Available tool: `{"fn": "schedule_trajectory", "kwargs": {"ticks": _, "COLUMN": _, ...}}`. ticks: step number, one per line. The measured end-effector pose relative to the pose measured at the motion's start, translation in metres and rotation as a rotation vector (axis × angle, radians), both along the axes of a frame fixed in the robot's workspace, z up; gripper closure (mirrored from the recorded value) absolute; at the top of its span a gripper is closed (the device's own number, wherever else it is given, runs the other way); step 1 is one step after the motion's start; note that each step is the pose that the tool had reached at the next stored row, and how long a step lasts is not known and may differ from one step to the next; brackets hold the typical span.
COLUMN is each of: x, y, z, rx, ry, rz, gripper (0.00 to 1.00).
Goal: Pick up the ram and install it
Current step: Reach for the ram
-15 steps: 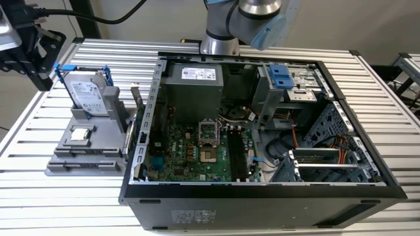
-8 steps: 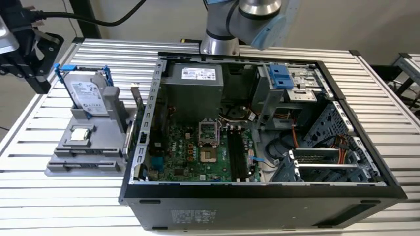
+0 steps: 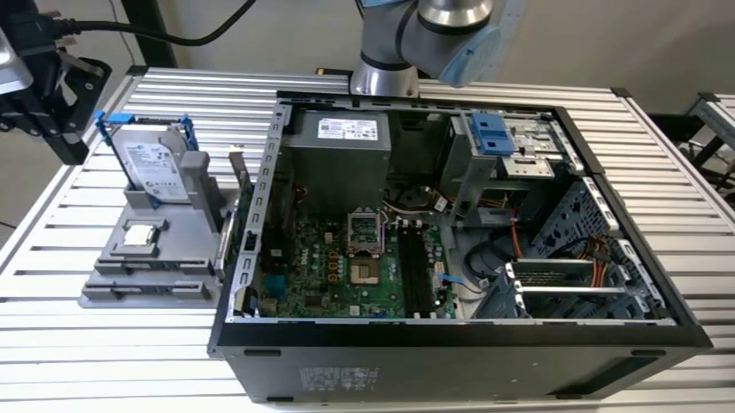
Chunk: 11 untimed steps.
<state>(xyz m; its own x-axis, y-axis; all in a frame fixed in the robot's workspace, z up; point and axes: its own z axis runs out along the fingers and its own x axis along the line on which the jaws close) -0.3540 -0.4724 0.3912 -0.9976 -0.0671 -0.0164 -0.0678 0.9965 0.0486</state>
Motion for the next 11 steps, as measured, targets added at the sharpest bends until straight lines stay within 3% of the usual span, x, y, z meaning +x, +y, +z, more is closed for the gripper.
{"fn": "schedule_trajectory", "kwargs": {"ticks": 7, "x": 0.0000, "y": -0.0002, "z": 0.0000, "rx": 0.0000, "ry": 0.0000, "rz": -0.003, "gripper": 1.00}}
{"fn": "schedule_trajectory", "kwargs": {"ticks": 11, "x": 0.0000, "y": -0.0002, "z": 0.0000, "rx": 0.0000, "ry": 0.0000, "rz": -0.038, "gripper": 1.00}}
